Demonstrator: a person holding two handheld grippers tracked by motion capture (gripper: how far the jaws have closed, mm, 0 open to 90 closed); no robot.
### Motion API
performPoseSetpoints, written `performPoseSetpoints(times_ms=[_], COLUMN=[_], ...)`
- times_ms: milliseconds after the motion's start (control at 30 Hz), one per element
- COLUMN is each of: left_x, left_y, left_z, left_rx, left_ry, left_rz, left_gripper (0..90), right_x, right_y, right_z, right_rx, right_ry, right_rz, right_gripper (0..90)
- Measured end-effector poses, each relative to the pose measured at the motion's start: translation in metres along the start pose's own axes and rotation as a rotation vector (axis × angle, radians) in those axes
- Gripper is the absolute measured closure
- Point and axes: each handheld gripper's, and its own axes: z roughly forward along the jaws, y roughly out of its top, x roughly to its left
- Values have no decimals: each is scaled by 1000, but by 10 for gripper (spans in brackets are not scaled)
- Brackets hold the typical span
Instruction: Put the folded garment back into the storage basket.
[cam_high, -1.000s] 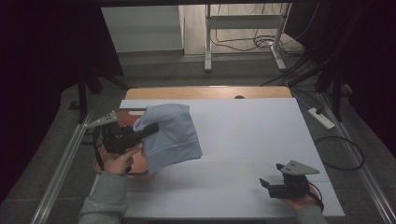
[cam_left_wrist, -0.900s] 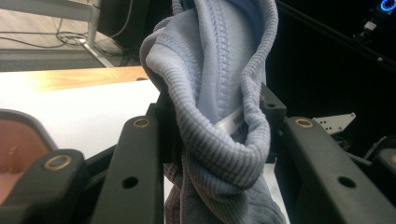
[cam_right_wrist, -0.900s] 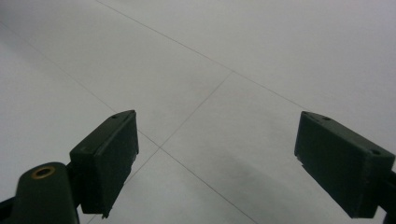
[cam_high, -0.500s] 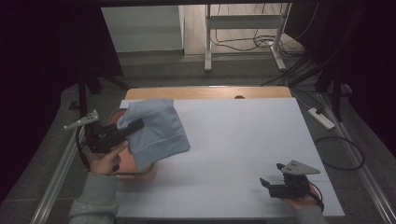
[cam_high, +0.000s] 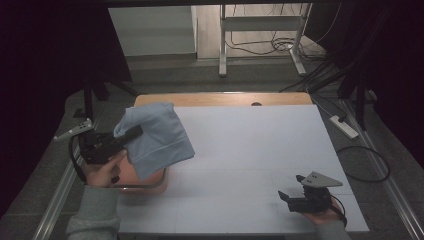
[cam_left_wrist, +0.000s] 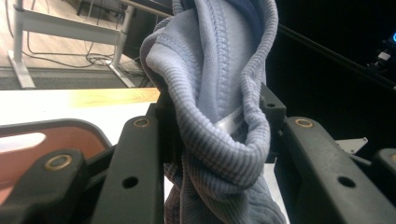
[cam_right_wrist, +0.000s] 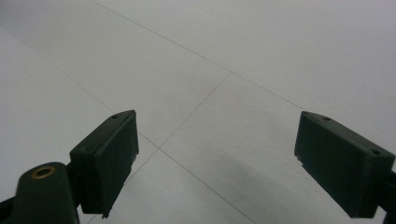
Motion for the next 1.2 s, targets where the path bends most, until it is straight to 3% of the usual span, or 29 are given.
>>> performPoseSetpoints(times_ms=[1000, 1200], left_x=[20, 22], left_y=[6, 6], left_z=[-47, -52], left_rx=[-102, -102], left_ry=[91, 106], left_rz=[-21, -16], left_gripper=[625, 625], right_x=[0, 0], right_y=[-1, -1], right_z=[0, 0], right_rx=[5, 6], right_ry=[-2, -2], right_rz=[-1, -1], right_gripper=[141, 141])
